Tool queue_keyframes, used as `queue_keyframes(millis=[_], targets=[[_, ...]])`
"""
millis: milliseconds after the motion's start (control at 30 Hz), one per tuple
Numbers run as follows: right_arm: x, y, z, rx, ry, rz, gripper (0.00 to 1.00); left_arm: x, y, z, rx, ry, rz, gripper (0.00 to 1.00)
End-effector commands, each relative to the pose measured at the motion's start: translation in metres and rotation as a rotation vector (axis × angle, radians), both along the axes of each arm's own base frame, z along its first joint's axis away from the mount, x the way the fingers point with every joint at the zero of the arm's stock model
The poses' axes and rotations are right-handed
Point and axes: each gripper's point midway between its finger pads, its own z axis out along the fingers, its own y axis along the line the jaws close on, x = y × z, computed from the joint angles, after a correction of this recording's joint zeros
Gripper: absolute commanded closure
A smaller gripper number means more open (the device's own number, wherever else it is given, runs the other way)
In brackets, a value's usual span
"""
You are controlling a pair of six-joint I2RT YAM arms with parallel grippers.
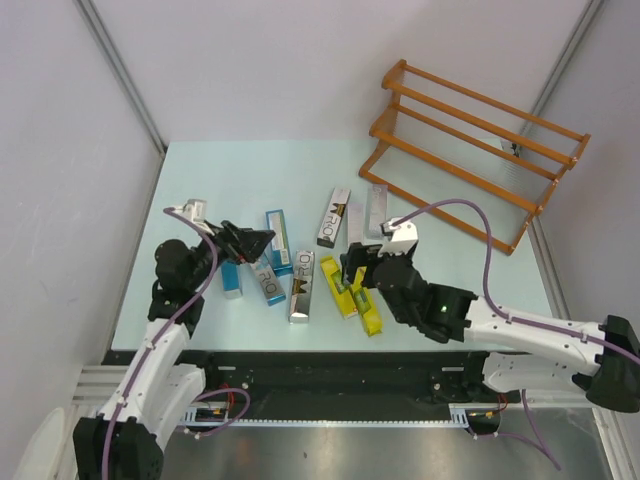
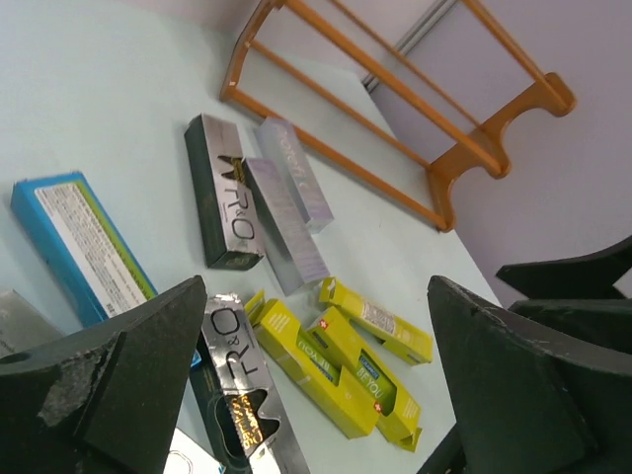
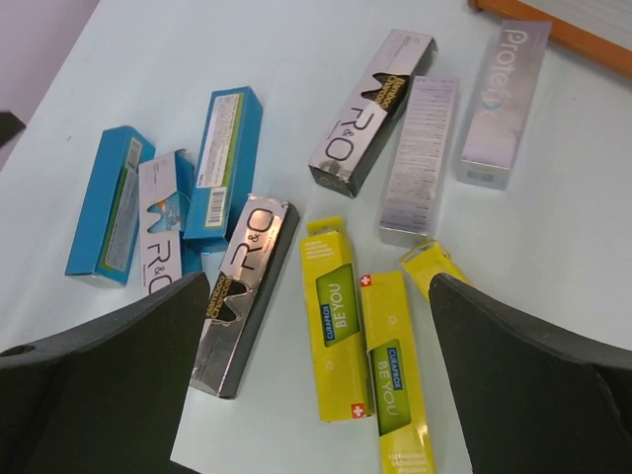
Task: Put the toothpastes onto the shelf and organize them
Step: Pick up the toothpaste from the center of the board.
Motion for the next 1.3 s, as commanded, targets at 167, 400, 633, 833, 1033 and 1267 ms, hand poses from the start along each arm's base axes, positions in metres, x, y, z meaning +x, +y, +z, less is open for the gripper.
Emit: queue_keyframes(millis=[167,400,633,833,1033,1267], targets=[[0.012,-0.025,0.034,0.112,-0.007,-0.074,0.00,0.016,0.000,-0.015,-0.014,0.202,0.047,0.00],[0.022,0.001,0.027,0.140,0.017,0.010,0.00,0.006,-0.028,-0.064,0.302,0.395,0.040,0.00],[0.026,0.011,0.021,0.152,0.042,0.058,0.00,-0.006,-0.040,-0.128,0.473,0.556,0.025,0.04],[0.028,-0.004,0.019,0.150,0.069,0.033,0.00,-0.019,-0.060,-0.167,0.598,0.621,0.012,0.07],[0.027,-0.010,0.020,0.149,0.076,0.028,0.00,-0.029,-0.074,-0.192,0.669,0.647,-0.002,0.13],[0.027,-0.006,0.016,0.150,0.090,0.042,0.00,-0.035,-0.083,-0.218,0.773,0.671,-0.002,0.29]])
